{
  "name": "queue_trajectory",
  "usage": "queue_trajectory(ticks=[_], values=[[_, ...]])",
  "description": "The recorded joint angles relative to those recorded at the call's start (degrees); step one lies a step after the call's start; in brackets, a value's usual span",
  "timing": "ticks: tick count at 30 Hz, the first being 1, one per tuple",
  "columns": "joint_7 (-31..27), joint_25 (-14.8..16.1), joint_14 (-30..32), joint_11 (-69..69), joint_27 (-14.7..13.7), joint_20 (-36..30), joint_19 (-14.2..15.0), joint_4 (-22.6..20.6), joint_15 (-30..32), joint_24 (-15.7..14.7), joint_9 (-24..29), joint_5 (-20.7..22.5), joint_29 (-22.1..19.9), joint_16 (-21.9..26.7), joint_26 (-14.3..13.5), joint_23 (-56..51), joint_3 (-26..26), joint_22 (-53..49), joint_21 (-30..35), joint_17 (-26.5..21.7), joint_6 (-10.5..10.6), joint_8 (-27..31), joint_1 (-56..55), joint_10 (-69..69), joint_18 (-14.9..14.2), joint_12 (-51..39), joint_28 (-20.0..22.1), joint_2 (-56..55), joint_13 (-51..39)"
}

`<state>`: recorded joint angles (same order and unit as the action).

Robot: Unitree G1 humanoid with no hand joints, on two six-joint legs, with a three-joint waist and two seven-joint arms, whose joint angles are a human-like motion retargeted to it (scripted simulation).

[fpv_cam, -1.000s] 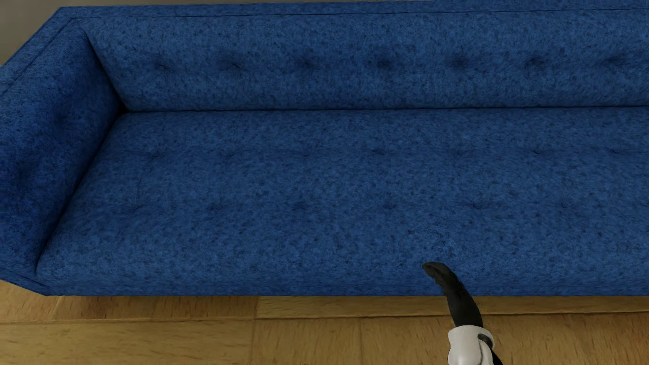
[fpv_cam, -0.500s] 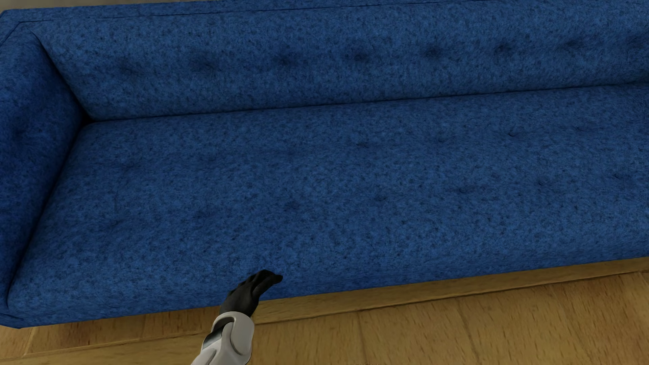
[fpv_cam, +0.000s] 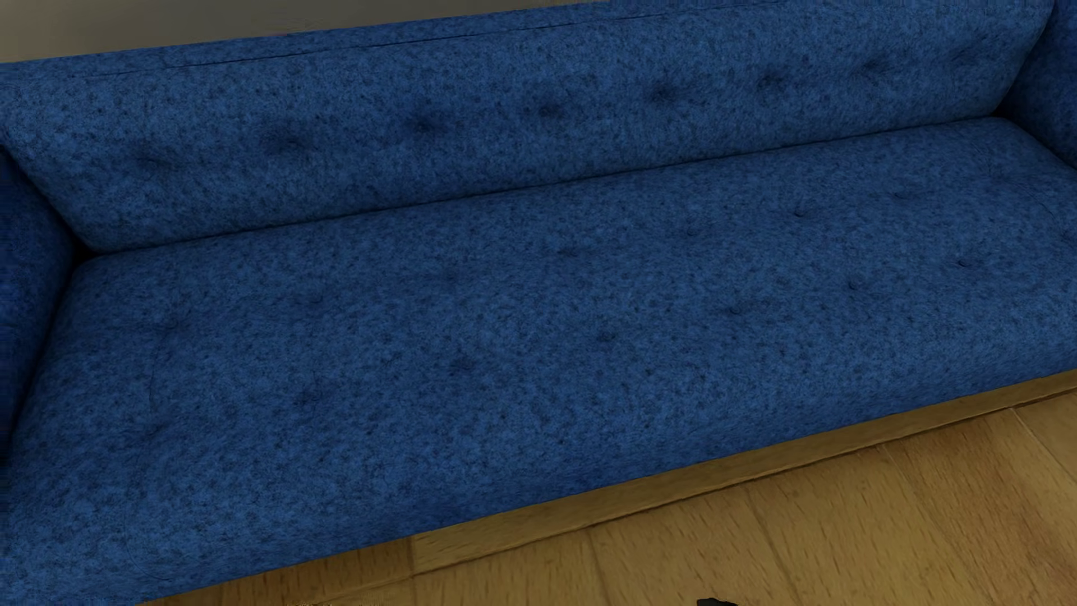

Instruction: Go to the sofa

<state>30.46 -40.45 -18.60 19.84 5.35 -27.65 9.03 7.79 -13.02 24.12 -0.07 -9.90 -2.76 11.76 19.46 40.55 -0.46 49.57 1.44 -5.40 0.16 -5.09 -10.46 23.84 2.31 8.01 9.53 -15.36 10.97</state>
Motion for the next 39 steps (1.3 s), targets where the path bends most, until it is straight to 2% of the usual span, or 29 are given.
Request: queue_trajectory(ticks=[5, 8, 13, 18, 22, 24, 27, 30, 33, 34, 36, 39], values=[[-2.03, -0.43, -0.66, 2.12, 2.54, -0.52, 0.05, -0.79, -1.0, 1.23, 0.07, -1.53, -1.61, 0.72, -2.23, 2.15, 0.84, -3.58, 0.08, -1.42, 0.0, -2.1, -0.6, 1.54, 0.16, -5.46, -0.04, 0.35, 0.37], [-3.12, 0.42, -0.72, 2.63, 2.45, 0.03, -0.02, -1.45, -1.3, 1.81, 0.1, -2.43, -1.6, 0.78, -3.65, 1.36, 1.03, -7.07, -0.62, -3.17, -0.01, -3.61, -0.79, 1.55, 0.23, -7.84, -0.39, 0.63, 2.06], [-4.05, 1.26, -0.5, 3.02, 2.83, 2.79, -0.5, -1.39, -1.24, 3.24, 0.49, -2.86, -0.98, 1.25, -5.82, 0.7, 1.42, -12.14, -0.56, -3.78, -0.12, -5.47, -1.8, 2.75, 0.56, -6.23, 0.57, 0.45, 3.92], [-3.94, 1.1, -0.72, 3.36, 2.14, 3.71, -0.71, -0.62, -1.47, 2.78, 1.09, -2.5, -0.04, 1.28, -2.71, -0.16, 1.87, -7.98, 1.09, -3.98, -0.11, -5.65, -2.72, 4.08, 0.38, -2.67, 0.9, -0.13, 4.83], [-3.57, 1.5, -0.61, 3.08, 2.06, 1.38, -0.76, -0.23, -1.47, 2.08, 1.29, -2.07, -0.76, 1.86, 0.13, -0.56, 1.9, -1.7, 1.78, -4.07, -0.09, -5.37, -2.79, 3.91, 0.11, -0.53, -3.2, -0.32, 4.78], [-3.49, 1.41, -0.5, 2.79, 1.65, 0.14, -0.81, -0.13, -1.49, 1.71, 1.31, -1.88, -0.23, 2.13, 0.5, -0.82, 1.89, 0.3, 2.98, -4.71, -0.08, -5.28, -2.78, 3.7, -0.01, -0.02, -4.73, -0.28, 4.8], [-3.62, 1.67, -0.32, 2.6, 1.82, -1.25, -0.94, 0.13, -1.38, 1.5, 1.36, -1.69, 0.04, 2.37, 0.42, -0.57, 1.91, 1.05, 4.21, -4.89, -0.08, -5.57, -2.92, 3.89, -0.23, -0.5, -4.84, -0.16, 4.26], [-3.7, 1.81, 0.16, 2.58, 3.54, -3.07, -1.41, 0.44, -0.94, 2.2, 1.15, -1.39, 0.4, 2.57, -0.17, 2.07, 1.78, -0.69, 4.98, -3.83, -0.1, -5.82, -2.32, 3.69, -0.46, -2.8, -4.98, 0.45, 0.62], [-3.73, 1.38, -0.09, 3.11, 6.34, -3.38, -1.68, 0.45, -1.52, 2.07, 1.06, -1.33, 0.09, 0.61, 0.89, 5.9, 1.51, -0.76, 4.6, -2.01, -0.16, -5.9, -1.49, 3.44, -0.54, -6.94, -3.23, 0.94, -4.18], [-3.81, 0.9, 0.12, 3.23, 6.12, -3.68, -1.76, 0.49, -1.35, 2.16, 1.08, -1.32, 0.22, -0.08, 1.02, 6.02, 1.47, -0.84, 5.04, -1.56, -0.16, -5.96, -1.36, 3.44, -0.56, -8.65, -3.61, 1.05, -5.19], [-3.98, 0.55, 0.43, 3.26, 3.73, -3.45, -2.11, 0.58, -1.08, 2.26, 1.06, -1.28, 0.21, -0.97, 0.08, 4.23, 1.36, -3.15, 6.37, -1.03, -0.18, -6.37, -1.29, 3.42, -0.66, -11.0, -3.44, 1.23, -6.11], [-4.18, 2.04, 0.36, 2.82, 0.15, -2.47, -2.3, 0.38, -1.43, 2.81, 0.98, -1.33, -0.31, -1.44, -3.12, -1.15, 1.01, -9.14, 6.74, -0.72, -0.3, -6.83, -0.88, 2.89, -0.68, -11.57, -0.65, 1.8, -5.07]])
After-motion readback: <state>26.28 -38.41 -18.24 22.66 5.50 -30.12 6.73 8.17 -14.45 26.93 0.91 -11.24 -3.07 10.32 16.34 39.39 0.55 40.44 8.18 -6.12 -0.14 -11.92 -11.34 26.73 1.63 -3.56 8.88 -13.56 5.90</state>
